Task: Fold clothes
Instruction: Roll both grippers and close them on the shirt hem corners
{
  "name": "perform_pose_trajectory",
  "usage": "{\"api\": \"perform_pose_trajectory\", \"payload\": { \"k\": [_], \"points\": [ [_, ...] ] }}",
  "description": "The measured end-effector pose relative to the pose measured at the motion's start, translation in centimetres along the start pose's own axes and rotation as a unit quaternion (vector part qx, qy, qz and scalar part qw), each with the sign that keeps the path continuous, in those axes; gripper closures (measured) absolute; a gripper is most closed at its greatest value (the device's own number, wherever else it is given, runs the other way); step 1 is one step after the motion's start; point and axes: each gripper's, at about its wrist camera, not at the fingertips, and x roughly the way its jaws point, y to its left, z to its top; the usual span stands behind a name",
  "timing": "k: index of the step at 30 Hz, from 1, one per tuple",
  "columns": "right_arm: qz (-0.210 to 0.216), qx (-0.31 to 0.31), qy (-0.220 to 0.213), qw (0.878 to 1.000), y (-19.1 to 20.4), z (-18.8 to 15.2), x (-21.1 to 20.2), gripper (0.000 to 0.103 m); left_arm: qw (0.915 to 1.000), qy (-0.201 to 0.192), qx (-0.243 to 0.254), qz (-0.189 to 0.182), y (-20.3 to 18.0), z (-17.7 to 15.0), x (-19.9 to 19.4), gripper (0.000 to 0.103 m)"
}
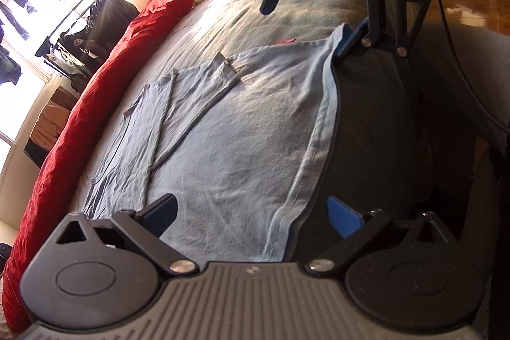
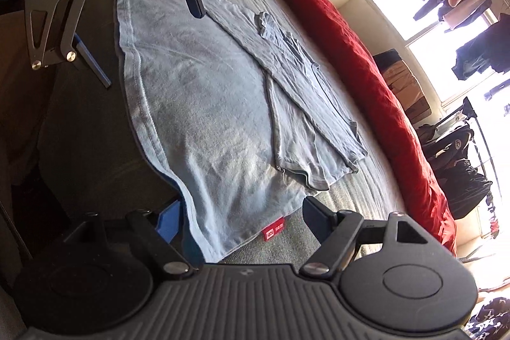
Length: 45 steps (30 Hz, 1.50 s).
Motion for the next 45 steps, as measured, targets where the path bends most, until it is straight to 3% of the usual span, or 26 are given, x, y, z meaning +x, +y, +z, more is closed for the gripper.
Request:
{"api": "perform_pose_trajectory", "payload": {
  "k": [2,5,7,9,15,18,21,23,28,33,35,36,37,42,45],
  "points": [
    [0.014,0.002,-0.001,1.000,-0.2,0.1,-0.1,0.023,0.9999,-0.010,0.005,-0.006,-0.4,1.0,0.4,0.004],
    [0.036,-0.006,0.014,0.999,0.1,0.2,0.3,0.041,0.9997,-0.022,0.005,-0.013,-0.7,2.3,1.1,0.004],
    [0.046,-0.016,0.022,0.999,0.6,0.3,0.3,0.081,0.9994,-0.029,0.002,-0.017,-0.8,3.2,1.6,0.004],
    [0.056,-0.024,0.025,0.998,1.0,0.5,0.3,0.092,0.9990,-0.041,0.001,-0.017,-0.8,3.9,1.7,0.003],
    [0.043,-0.022,0.013,0.999,0.2,1.4,-0.7,0.093,0.9972,-0.072,0.017,0.013,-1.3,5.2,1.9,0.005],
    [0.035,-0.015,0.007,0.999,-0.4,1.6,-1.2,0.093,0.9963,-0.066,0.034,0.043,-1.8,5.3,2.5,0.018],
    [0.033,-0.011,0.007,0.999,-0.6,1.7,-1.5,0.093,0.9954,-0.062,0.023,0.069,-1.4,5.3,2.3,0.021],
    [0.032,-0.009,0.003,0.999,-0.6,1.4,-1.6,0.093,0.9953,-0.066,0.012,0.070,-1.0,5.2,1.9,0.021],
    [0.032,-0.012,-0.004,0.999,-0.1,1.6,-1.0,0.077,0.9955,-0.069,-0.001,0.065,-0.4,5.5,1.5,0.021],
    [0.027,-0.036,0.000,0.999,1.5,2.0,0.8,0.077,0.9954,-0.072,-0.012,0.062,0.0,5.7,1.1,0.021],
    [0.011,-0.054,0.013,0.998,2.0,1.9,1.7,0.078,0.9954,-0.073,-0.012,0.061,0.0,5.7,0.8,0.021],
    [0.007,-0.056,0.014,0.998,2.0,2.0,1.8,0.082,0.9955,-0.073,-0.011,0.059,-0.1,5.6,0.6,0.021],
    [0.003,-0.057,0.014,0.998,1.9,2.0,1.9,0.093,0.9957,-0.073,-0.008,0.057,-0.1,5.4,0.6,0.021],
    [-0.003,-0.028,0.013,1.000,0.7,2.2,1.7,0.095,0.9980,-0.042,0.010,0.046,-0.9,4.2,0.9,0.052],
    [-0.005,-0.018,0.014,1.000,0.1,2.3,1.5,0.095,0.9982,-0.019,0.034,0.046,-1.6,2.9,0.9,0.055]
  ]
}}
